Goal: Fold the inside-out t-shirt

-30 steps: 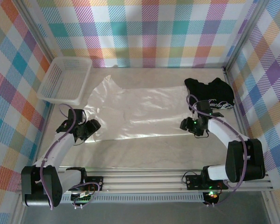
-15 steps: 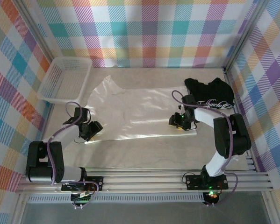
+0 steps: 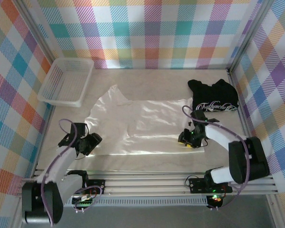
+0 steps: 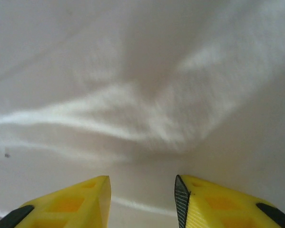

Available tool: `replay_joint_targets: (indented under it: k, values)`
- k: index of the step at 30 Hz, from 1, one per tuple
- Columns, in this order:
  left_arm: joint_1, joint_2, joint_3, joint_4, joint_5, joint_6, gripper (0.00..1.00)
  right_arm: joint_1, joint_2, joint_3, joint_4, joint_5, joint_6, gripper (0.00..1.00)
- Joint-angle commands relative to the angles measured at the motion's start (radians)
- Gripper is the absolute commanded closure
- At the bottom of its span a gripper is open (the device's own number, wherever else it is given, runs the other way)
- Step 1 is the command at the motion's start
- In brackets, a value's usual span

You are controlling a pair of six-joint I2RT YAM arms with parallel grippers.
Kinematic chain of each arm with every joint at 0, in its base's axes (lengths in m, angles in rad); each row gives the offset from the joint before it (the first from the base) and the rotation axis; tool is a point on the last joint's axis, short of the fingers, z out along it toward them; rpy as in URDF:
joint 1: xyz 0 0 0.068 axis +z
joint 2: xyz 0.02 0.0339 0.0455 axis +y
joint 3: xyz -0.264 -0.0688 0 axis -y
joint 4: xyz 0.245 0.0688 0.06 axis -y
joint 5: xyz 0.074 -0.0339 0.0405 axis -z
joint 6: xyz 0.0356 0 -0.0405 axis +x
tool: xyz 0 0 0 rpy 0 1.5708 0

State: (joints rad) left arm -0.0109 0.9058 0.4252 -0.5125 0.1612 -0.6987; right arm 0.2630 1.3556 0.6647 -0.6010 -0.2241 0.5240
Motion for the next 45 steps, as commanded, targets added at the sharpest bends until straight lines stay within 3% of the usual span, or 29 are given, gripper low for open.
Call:
replay_joint_targets:
  k: [1,4,9,13,16,21,24,28,35,39,45]
  values:
    - [-0.016,-0.052,0.069,-0.053,-0.017,-0.046,0.38,0.015,-0.076,0.049,-0.001,0.024,-0.015,0.55]
    - [-0.046,0.048,0.137,0.041,0.011,-0.02,0.37,0.014,-0.038,0.109,0.06,0.053,-0.036,0.51]
    - [-0.062,0.268,0.201,0.202,0.082,-0.003,0.38,0.004,0.167,0.216,0.106,0.089,-0.068,0.51]
    - [-0.062,0.387,0.194,0.201,0.044,0.024,0.39,-0.001,0.292,0.248,0.087,0.084,-0.088,0.53]
    - [-0.058,0.375,0.128,0.189,0.007,0.028,0.39,0.001,0.314,0.22,0.07,0.056,-0.094,0.55]
    - [-0.058,0.23,0.051,0.097,-0.071,0.03,0.39,0.03,0.246,0.174,0.017,0.053,-0.106,0.56]
    - [-0.057,0.197,0.109,0.09,-0.106,0.047,0.38,0.031,0.206,0.214,0.014,0.042,-0.127,0.54]
    - [-0.055,0.323,0.295,0.102,-0.135,0.111,0.37,0.012,0.218,0.339,0.019,0.112,-0.163,0.48]
    - [-0.055,0.526,0.547,0.173,-0.088,0.111,0.37,-0.092,0.401,0.593,0.056,0.251,-0.211,0.45]
    - [-0.058,0.556,0.576,0.202,-0.059,0.087,0.37,-0.1,0.538,0.748,0.017,0.339,-0.252,0.45]
    - [-0.06,0.562,0.572,0.204,-0.052,0.088,0.36,-0.101,0.708,0.936,-0.071,0.372,-0.274,0.46]
